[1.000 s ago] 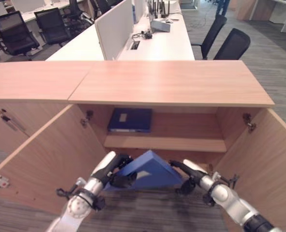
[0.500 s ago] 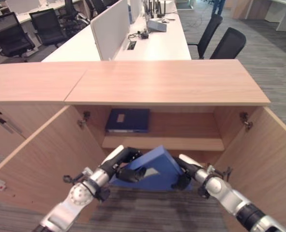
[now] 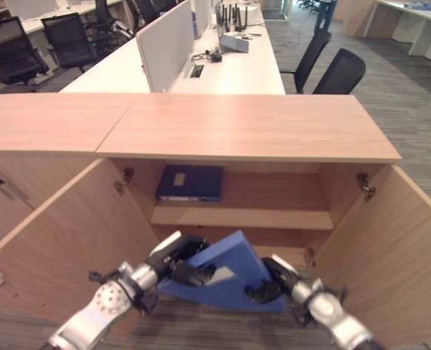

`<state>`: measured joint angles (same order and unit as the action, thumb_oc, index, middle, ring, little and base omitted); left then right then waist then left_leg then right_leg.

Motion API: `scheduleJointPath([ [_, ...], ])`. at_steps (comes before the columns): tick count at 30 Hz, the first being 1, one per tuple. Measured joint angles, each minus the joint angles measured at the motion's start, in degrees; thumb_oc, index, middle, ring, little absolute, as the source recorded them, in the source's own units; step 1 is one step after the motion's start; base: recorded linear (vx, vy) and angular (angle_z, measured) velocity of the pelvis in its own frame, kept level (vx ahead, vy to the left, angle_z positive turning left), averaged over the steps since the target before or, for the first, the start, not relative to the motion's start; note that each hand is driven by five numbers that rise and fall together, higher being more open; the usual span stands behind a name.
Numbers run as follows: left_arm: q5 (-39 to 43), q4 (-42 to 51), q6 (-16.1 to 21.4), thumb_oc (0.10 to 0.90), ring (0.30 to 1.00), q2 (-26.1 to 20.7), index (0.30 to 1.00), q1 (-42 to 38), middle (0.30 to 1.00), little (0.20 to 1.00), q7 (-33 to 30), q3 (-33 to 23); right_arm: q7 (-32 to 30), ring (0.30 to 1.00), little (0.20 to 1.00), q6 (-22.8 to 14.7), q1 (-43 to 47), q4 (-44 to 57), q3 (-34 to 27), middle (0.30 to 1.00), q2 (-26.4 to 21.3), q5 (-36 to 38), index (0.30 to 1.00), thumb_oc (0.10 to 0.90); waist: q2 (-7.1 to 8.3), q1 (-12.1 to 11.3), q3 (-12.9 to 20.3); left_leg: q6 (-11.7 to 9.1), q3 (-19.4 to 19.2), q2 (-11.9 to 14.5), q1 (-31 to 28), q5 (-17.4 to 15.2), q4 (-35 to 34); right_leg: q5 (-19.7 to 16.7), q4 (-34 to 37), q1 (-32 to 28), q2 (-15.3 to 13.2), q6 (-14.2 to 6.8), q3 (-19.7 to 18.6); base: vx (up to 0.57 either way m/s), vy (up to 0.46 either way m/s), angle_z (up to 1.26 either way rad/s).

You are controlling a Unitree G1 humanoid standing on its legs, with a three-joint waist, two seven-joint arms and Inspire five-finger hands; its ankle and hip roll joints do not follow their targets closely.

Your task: Put the empty folder in the office cabinet

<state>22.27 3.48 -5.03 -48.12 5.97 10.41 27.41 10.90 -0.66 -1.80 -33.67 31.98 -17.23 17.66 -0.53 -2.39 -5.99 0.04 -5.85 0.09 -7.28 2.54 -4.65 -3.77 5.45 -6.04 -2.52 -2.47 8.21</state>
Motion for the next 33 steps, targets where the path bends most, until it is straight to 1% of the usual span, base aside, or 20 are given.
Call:
scheduleJointPath([
  [1,0.21,-0.97,-0.76,0.800,0.900,-0.02,0.900,0.00,0.900,0.900,0.23,1.34,0.16,0.300,0.300,1.26,-0.25,-1.15,1.79,0.300,-0.16,1.99,0.300,0.400,0.01,0.24,0.00,0.00,0.02,0.00,0.00,0.00,0.00,-0.04,0.00,-0.03,-0.03,0.01,0.02,0.00,0.000,0.00],
  [6,6.90,-1.23,-1.34,0.800,0.900,0.23,0.900,0.21,0.900,0.900,0.29,1.66,1.08,0.300,0.300,1.61,0.45,-0.89,2.95,0.300,-2.96,5.10,0.300,0.400,0.15,0.17,0.14,-0.82,0.23,0.01,0.08,-0.28,-0.05,-0.48,0.00,-0.04,-0.08,0.10,-0.11,-0.01,-0.041,0.04],
  [8,11.75,-1.77,-0.70,0.800,0.900,2.39,0.900,1.75,0.900,0.900,0.52,-0.95,1.48,0.300,0.300,1.55,-0.36,-0.95,1.38,0.300,-3.45,5.12,0.300,0.400,-0.08,0.24,0.28,-0.86,0.29,0.04,0.23,-0.26,-0.07,-0.65,-0.01,0.03,-0.05,-0.03,-0.11,0.00,-0.071,0.00],
  [11,15.66,-4.37,3.07,0.800,0.900,12.54,0.900,4.99,0.900,0.900,0.28,-8.62,2.22,0.300,0.300,2.42,-2.03,-0.09,-1.99,0.300,-3.93,6.33,0.300,0.400,-0.41,0.46,1.71,-0.86,0.71,-0.01,0.73,-0.26,-0.26,-0.55,0.00,0.44,-0.09,0.04,0.15,-0.01,-0.093,0.06],
  [12,16.04,-4.75,3.08,0.800,0.900,14.27,0.900,5.17,0.900,0.900,0.12,-9.77,2.20,0.300,0.300,2.34,-2.28,-0.07,-2.34,0.300,-3.88,6.49,0.300,0.400,-0.36,0.32,1.82,-0.85,0.82,0.03,0.74,-0.23,-0.21,-0.50,0.00,0.42,-0.02,0.12,0.21,-0.01,-0.141,0.08],
  [13,18.02,-6.71,4.40,0.800,0.900,17.45,0.900,6.57,0.900,0.900,-0.21,-10.57,2.23,0.300,0.300,2.70,-2.84,-0.10,-2.72,0.300,-4.50,7.22,0.300,0.400,-0.30,0.40,2.32,-0.84,1.32,0.09,1.25,-0.13,-0.03,-0.44,-0.42,0.69,0.09,0.03,0.49,0.00,-0.078,0.14],
  [15,20.27,-13.98,6.86,0.800,0.900,29.65,0.900,6.65,0.900,0.900,-3.24,-18.05,1.23,0.300,0.300,3.22,-4.69,0.19,-7.06,0.300,-3.94,7.22,0.300,0.400,-0.57,0.33,2.70,-0.78,1.83,0.12,1.40,-0.01,-0.01,-0.16,-0.20,0.67,0.16,0.20,0.88,0.01,-0.088,0.17],
  [16,20.01,-16.75,6.37,0.800,0.900,31.57,0.900,6.60,0.900,0.900,-6.59,-19.09,-1.10,0.300,0.300,3.78,-4.83,-0.57,-8.64,0.300,-3.23,7.51,0.300,0.400,-0.38,0.34,2.77,-0.54,2.24,0.33,1.60,0.21,-0.02,0.05,-0.02,0.76,0.38,0.53,1.31,0.01,-0.106,0.10],
  [18,17.06,-19.92,5.34,0.800,0.900,30.84,0.900,7.48,0.900,0.900,-7.64,-18.76,-3.08,0.300,0.300,4.98,-5.21,-0.66,-13.77,0.300,-1.87,11.35,0.300,0.400,-0.47,0.58,2.73,-0.56,1.93,0.80,2.23,0.27,0.13,0.13,-0.23,1.42,0.84,0.64,1.04,-0.06,-0.107,-0.03],
  [20,15.31,-24.07,3.85,0.800,0.900,31.07,0.900,9.11,0.900,0.900,-9.71,-18.39,-5.24,0.300,0.300,5.17,-5.21,-0.80,-17.46,0.300,-0.85,15.67,0.300,0.400,-0.43,0.84,2.46,-1.56,1.79,1.22,4.35,-0.03,2.83,0.64,-1.25,2.95,1.42,1.37,1.03,-0.10,-0.142,-0.08],
  [21,15.16,-30.92,2.71,0.800,0.900,32.02,0.900,8.75,0.900,0.900,-10.88,-18.79,-7.35,0.300,0.300,5.40,-4.45,-0.83,-21.39,0.300,0.31,18.55,0.300,0.400,1.08,0.67,0.34,-2.48,1.72,1.06,8.79,-0.42,10.99,1.89,-3.92,4.80,0.78,2.86,1.03,-0.05,-0.116,-0.05],
  [22,15.21,-34.25,2.33,0.800,0.900,32.57,0.900,8.57,0.900,0.900,-11.41,-18.89,-8.17,0.300,0.300,5.43,-4.12,-0.85,-22.20,0.300,0.46,19.19,0.300,0.400,2.11,0.48,-0.67,-3.40,1.76,0.83,11.00,0.16,15.36,2.12,-4.57,5.07,0.21,3.21,0.97,-0.02,-0.094,-0.07],
  [24,15.79,-40.00,1.03,0.800,0.900,34.28,0.900,8.64,0.900,0.900,-12.62,-19.80,-9.47,0.300,0.300,5.56,-3.68,-0.83,-22.57,0.300,0.42,20.08,0.300,0.400,3.24,0.27,-2.16,-5.01,1.65,0.74,13.50,1.36,21.81,2.09,-4.59,4.15,-0.74,4.09,0.43,0.06,-0.029,-0.11],
  [25,17.79,-41.48,-0.12,0.800,0.900,35.27,0.900,9.56,0.900,0.900,-12.69,-21.11,-10.08,0.300,0.300,5.47,-3.87,-0.79,-22.67,0.300,0.61,21.22,0.300,0.400,3.21,0.44,-2.48,-5.32,2.12,0.99,14.40,1.56,24.03,2.35,-4.24,3.54,-0.56,4.46,0.41,0.13,0.024,0.11],
  [26,20.21,-45.14,0.44,0.800,0.900,36.77,0.900,7.64,0.900,0.900,-12.87,-23.40,-11.21,0.300,0.300,5.65,-4.02,-0.84,-24.04,0.300,1.08,23.73,0.300,0.400,3.00,0.27,-3.90,-5.01,1.70,1.59,17.49,0.66,28.24,2.23,-3.84,2.77,-0.14,6.20,0.71,0.08,0.032,0.19],
  [29,22.21,-49.07,0.14,0.800,0.900,38.09,0.900,5.98,0.900,0.900,-13.48,-24.64,-11.99,0.300,0.300,5.69,-3.85,-0.76,-24.37,0.300,1.25,26.28,0.300,0.400,2.28,-0.06,-4.17,-4.89,1.70,0.83,17.30,-0.73,16.92,2.48,-4.51,3.93,-0.74,6.84,0.67,0.11,0.069,0.10],
  [30,22.61,-52.88,0.31,0.800,0.900,38.95,0.900,4.90,0.900,0.900,-13.35,-25.15,-12.17,0.300,0.300,5.92,-3.91,-0.76,-23.48,0.300,1.63,27.81,0.300,0.400,1.31,0.30,-4.26,-6.11,2.25,0.77,16.48,0.40,8.71,2.48,-4.05,3.58,-0.65,6.84,0.63,0.16,0.107,0.09],
  [31,22.79,-55.56,0.51,0.800,0.900,39.79,0.900,3.97,0.900,0.900,-13.38,-26.60,-12.15,0.300,0.300,5.99,-3.95,-0.76,-23.17,0.300,1.62,28.25,0.300,0.400,0.80,0.52,-4.30,-6.51,3.10,0.80,16.25,1.15,4.36,2.46,-3.94,3.55,-0.38,6.84,0.61,0.12,0.080,0.08],
  [32,23.62,-59.48,0.58,0.800,0.900,40.53,0.900,2.25,0.900,0.900,-13.37,-28.47,-12.18,0.300,0.300,5.98,-3.85,-0.76,-22.54,0.300,1.81,29.14,0.300,0.400,0.03,0.43,-4.30,-7.04,3.39,0.97,16.30,1.79,0.57,2.46,-3.53,3.51,0.27,6.82,0.58,0.21,0.094,-0.02],
  [33,24.71,-64.64,0.30,0.800,0.900,40.70,0.900,0.03,0.900,0.900,-13.53,-30.09,-12.06,0.300,0.300,6.01,-3.43,-0.75,-21.47,0.300,2.06,30.42,0.300,0.400,-0.81,0.29,-4.39,-7.32,3.56,1.90,17.20,2.09,-0.33,2.40,-2.90,3.35,1.21,6.93,0.52,0.26,0.121,-0.16],
])
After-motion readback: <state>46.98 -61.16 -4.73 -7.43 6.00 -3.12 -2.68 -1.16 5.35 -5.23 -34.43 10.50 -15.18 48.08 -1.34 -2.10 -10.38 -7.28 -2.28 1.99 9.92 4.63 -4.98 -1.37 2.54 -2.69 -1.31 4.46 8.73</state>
